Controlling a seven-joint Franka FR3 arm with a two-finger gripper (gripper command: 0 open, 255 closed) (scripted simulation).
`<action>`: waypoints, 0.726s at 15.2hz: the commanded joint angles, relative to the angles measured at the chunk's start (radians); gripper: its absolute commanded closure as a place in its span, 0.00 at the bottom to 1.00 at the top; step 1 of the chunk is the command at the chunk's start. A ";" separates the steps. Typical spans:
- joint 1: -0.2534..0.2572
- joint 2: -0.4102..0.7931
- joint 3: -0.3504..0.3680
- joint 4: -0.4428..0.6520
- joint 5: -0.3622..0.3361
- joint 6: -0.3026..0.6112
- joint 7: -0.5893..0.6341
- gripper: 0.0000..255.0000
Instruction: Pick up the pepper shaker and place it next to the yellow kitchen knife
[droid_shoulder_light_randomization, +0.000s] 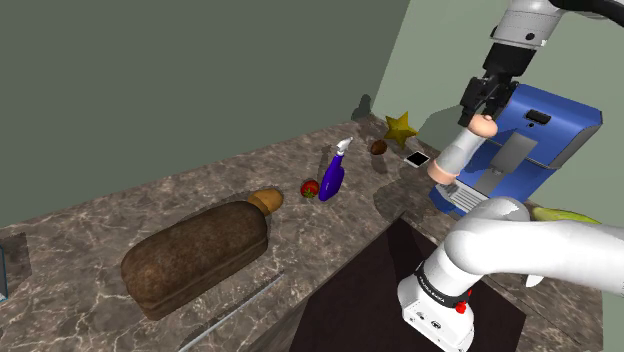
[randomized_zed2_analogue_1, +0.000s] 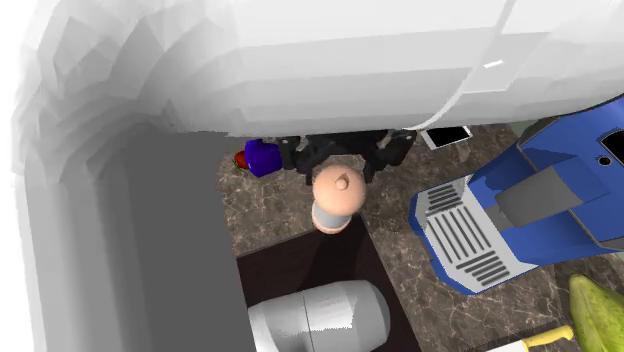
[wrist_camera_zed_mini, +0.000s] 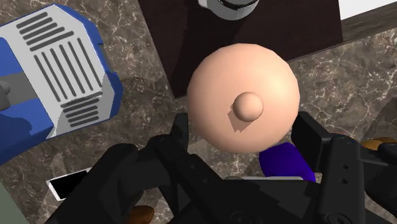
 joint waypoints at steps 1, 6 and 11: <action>-0.008 -0.043 -0.033 -0.007 -0.040 -0.033 -0.038 1.00; -0.024 -0.135 -0.114 -0.002 -0.148 -0.113 -0.135 1.00; -0.032 -0.208 -0.196 0.031 -0.269 -0.190 -0.241 1.00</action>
